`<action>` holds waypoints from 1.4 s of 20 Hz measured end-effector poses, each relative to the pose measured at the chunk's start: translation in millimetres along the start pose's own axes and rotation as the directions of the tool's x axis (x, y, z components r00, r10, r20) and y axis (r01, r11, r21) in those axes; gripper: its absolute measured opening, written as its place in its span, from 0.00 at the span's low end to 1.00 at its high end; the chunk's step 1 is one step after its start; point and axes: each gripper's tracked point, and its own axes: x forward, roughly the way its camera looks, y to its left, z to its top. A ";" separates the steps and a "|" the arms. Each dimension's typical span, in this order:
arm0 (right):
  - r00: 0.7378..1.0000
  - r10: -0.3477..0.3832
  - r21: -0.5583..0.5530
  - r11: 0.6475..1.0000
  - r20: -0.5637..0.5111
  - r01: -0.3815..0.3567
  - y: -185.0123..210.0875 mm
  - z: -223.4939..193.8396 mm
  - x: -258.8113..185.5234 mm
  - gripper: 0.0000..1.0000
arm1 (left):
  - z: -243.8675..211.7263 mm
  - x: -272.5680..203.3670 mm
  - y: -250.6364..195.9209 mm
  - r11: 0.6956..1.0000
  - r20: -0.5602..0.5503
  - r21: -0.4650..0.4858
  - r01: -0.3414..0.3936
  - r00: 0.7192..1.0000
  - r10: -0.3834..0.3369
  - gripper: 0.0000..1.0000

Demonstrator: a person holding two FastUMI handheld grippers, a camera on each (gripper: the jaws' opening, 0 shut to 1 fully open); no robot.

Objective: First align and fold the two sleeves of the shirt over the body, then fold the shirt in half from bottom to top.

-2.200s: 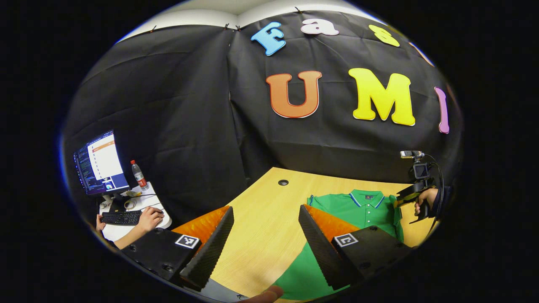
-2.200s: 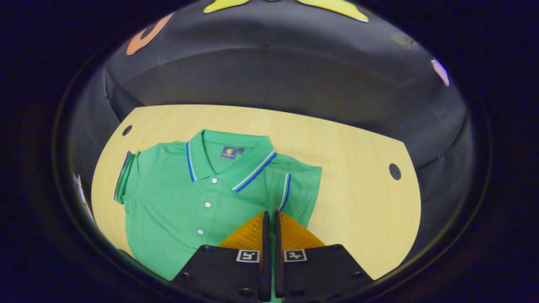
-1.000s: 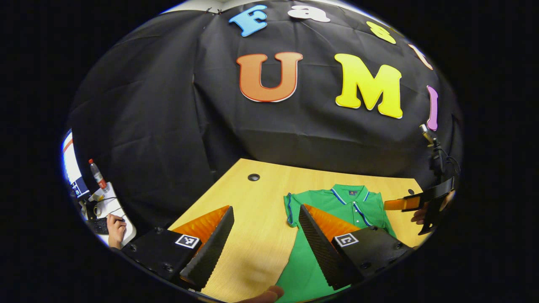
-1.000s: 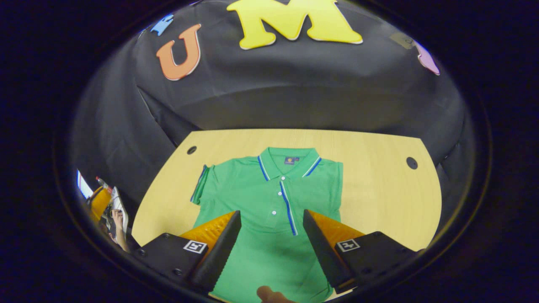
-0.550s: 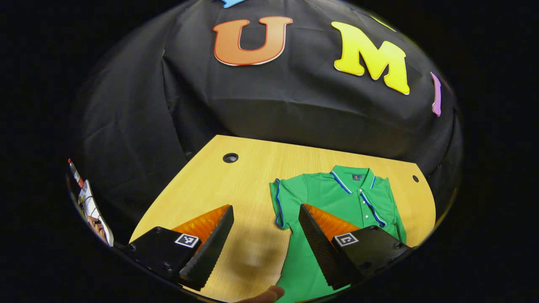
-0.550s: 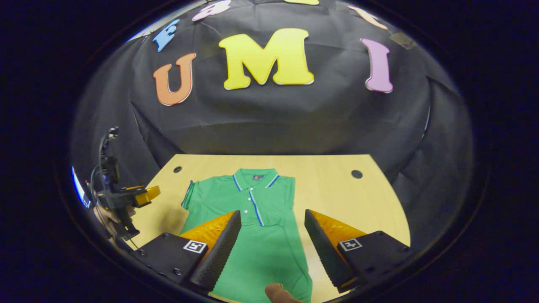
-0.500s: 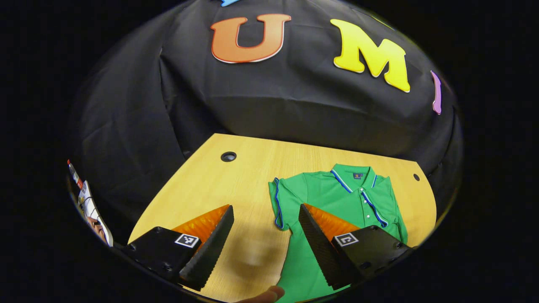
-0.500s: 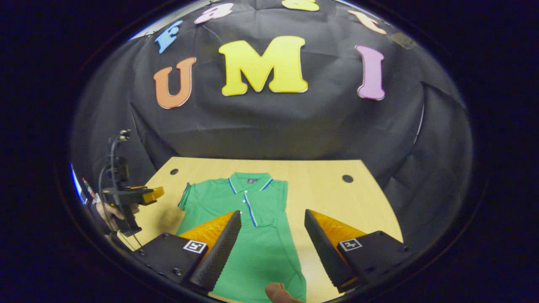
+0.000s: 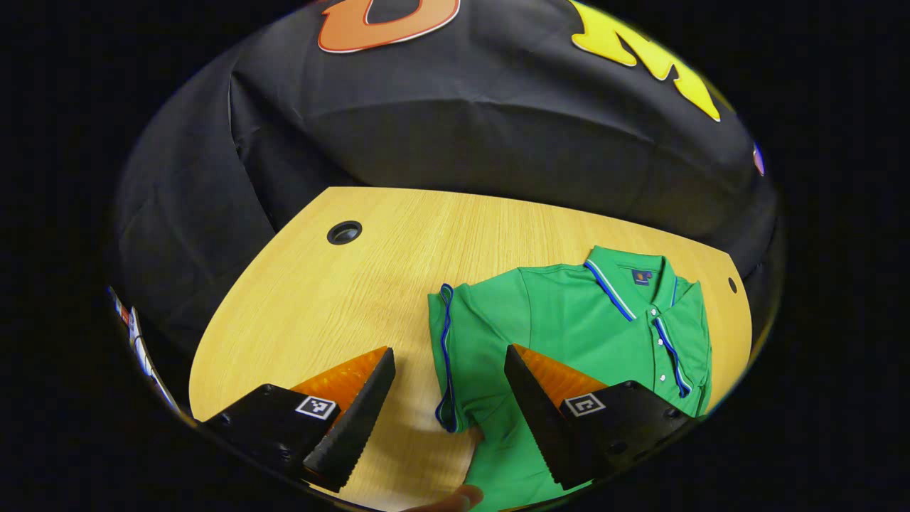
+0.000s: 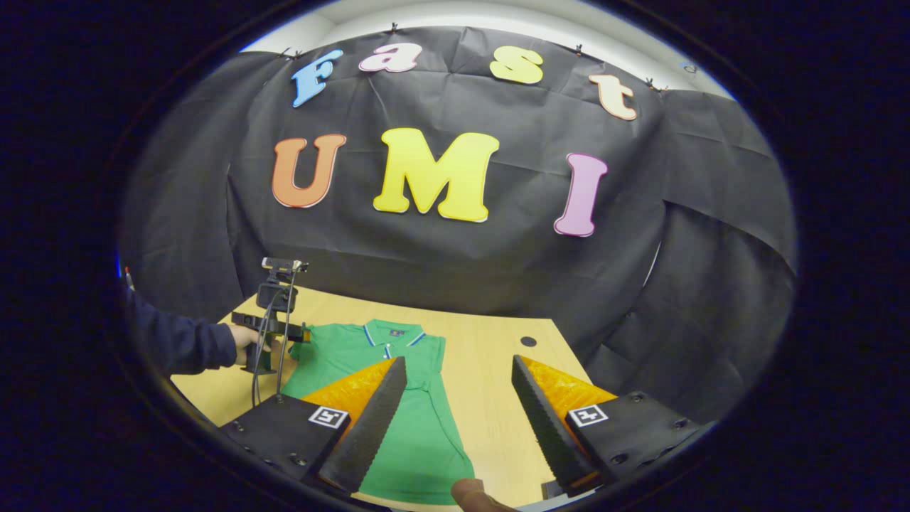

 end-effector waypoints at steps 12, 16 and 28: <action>0.996 -0.070 0.055 0.996 -0.063 0.074 -30.3 -16.2 10.1 0.95 | -15.7 32.8 2.0 0.999 -0.121 -0.042 -0.030 0.992 0.024 0.60; 0.996 -0.050 0.045 0.998 -0.070 0.054 -15.5 -17.8 15.0 0.94 | -13.4 33.9 -3.1 1.000 -0.131 -0.015 -0.007 0.991 0.005 0.37; 0.998 -0.054 0.041 0.998 -0.022 0.055 -14.7 -4.6 12.5 0.95 | -0.4 13.6 -21.9 1.000 -0.153 0.020 0.019 0.988 -0.016 0.05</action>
